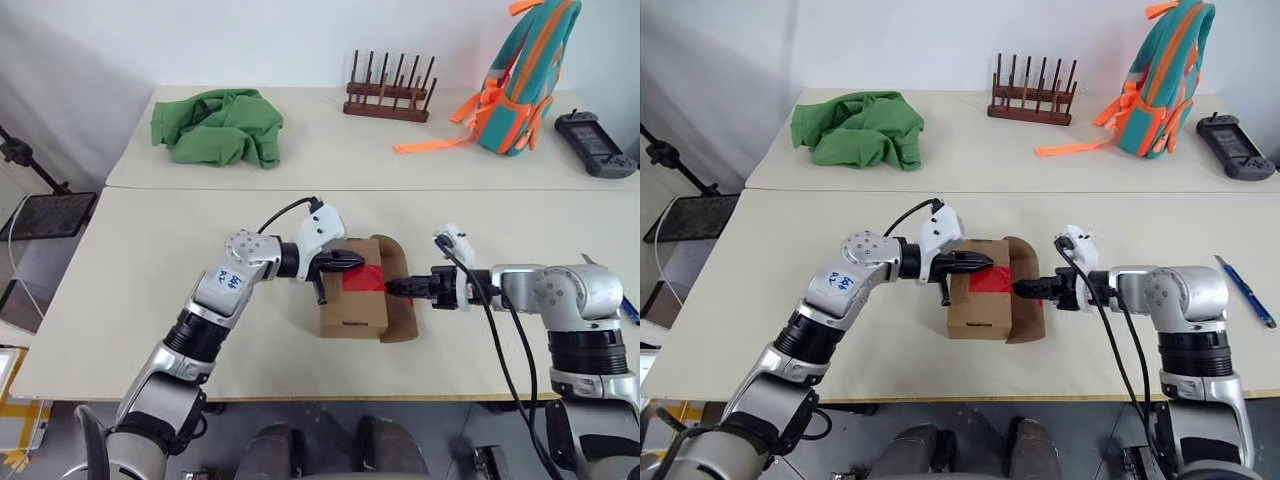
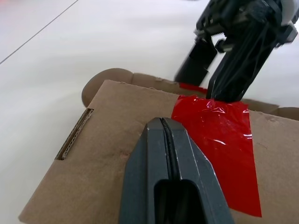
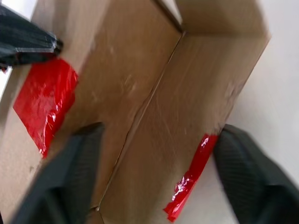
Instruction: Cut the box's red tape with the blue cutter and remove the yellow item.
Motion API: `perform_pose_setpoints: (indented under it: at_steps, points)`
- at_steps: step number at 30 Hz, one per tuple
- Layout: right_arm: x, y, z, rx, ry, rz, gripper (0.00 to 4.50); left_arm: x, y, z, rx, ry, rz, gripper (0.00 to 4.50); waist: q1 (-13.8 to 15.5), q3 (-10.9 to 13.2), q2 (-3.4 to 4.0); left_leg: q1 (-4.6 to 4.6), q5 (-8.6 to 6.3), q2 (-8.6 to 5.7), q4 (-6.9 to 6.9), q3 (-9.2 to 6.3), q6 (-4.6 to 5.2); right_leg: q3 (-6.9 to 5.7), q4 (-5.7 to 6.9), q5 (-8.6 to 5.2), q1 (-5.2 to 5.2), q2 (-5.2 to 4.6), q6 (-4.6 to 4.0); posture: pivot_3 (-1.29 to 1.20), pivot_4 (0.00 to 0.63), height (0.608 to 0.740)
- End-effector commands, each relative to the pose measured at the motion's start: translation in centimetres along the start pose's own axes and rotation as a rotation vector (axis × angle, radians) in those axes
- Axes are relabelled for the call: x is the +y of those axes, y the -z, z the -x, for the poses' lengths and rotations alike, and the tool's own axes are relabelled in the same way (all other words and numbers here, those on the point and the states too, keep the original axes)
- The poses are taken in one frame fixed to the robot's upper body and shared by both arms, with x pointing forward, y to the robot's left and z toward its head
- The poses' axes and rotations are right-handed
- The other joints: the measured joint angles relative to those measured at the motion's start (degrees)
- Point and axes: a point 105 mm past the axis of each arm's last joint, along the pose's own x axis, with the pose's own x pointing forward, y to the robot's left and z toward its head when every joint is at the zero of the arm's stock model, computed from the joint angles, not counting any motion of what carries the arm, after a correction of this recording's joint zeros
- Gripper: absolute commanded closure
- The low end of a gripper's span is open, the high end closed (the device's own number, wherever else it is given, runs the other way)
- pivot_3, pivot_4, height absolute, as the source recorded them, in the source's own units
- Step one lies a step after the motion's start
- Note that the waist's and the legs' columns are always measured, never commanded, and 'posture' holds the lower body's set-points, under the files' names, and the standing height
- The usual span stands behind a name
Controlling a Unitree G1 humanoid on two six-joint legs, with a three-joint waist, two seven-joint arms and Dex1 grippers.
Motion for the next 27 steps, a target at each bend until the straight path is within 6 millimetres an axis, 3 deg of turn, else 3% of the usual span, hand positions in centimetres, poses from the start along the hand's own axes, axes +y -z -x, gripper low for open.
perform_pose_setpoints:
  at_steps: [1,2,13,16,19,23,27]
  points:
    - [0.2,0.8,-1.7,0.054,-0.06,-0.093,2.7,-0.6,1.4,-0.1,0.048,0.008,0.022,4.5,-0.14,0.0,0.0,0.0,0.0,0.0,0.0,0.01,0.0,0.0,0.0,0.0,0.0,0.0,0.0,0.0,0.15,0.74]
    - [0.1,0.6,-1.9,0.051,-0.064,-0.115,3.0,-0.6,1.4,0.0,0.049,0.006,0.022,4.5,-0.19,0.0,0.0,0.0,0.0,0.0,0.0,0.03,0.0,0.01,0.01,0.0,-0.02,0.01,0.0,0.0,0.15,0.74]
    - [0.2,0.8,-3.0,0.165,-0.115,-0.111,3.0,-0.7,1.5,0.6,0.059,-0.004,0.014,4.5,-0.89,-0.01,0.02,0.02,0.0,0.06,-0.02,0.04,-0.08,0.0,0.05,-0.03,-0.05,0.03,-0.06,0.0,0.15,0.74]
    - [0.2,1.4,-3.2,0.205,-0.116,-0.124,3.6,-0.7,1.7,0.9,0.061,-0.016,0.016,4.5,-0.99,-0.01,0.03,0.01,0.0,0.06,-0.03,0.04,-0.08,-0.02,0.05,-0.03,-0.05,0.03,-0.06,0.0,0.15,0.74]
    - [0.1,1.6,-3.2,0.219,-0.115,-0.122,4.47,-0.6,1.9,1.2,0.062,-0.03,0.021,4.5,-1.27,-0.05,-0.03,0.01,-0.01,0.06,-0.07,0.02,-0.1,-0.02,0.04,-0.04,-0.05,0.03,-0.07,0.0,0.15,0.74]
    - [0.4,0.4,-3.4,0.185,-0.108,-0.164,4.47,-0.3,2.0,2.0,0.04,-0.05,0.037,4.5,-1.39,-0.07,-0.07,0.03,-0.02,0.05,-0.06,0.0,-0.11,-0.02,0.03,-0.04,-0.02,0.01,-0.07,0.0,0.15,0.74]
    - [0.7,-1.7,-1.6,0.136,-0.065,-0.173,4.47,-0.9,2.8,4.4,-0.018,0.004,0.077,4.5,-1.6,-0.05,-0.03,0.03,-0.05,0.2,-0.1,0.03,-0.32,0.02,0.08,-0.12,-0.15,-0.05,-0.23,0.0,0.15,0.74]
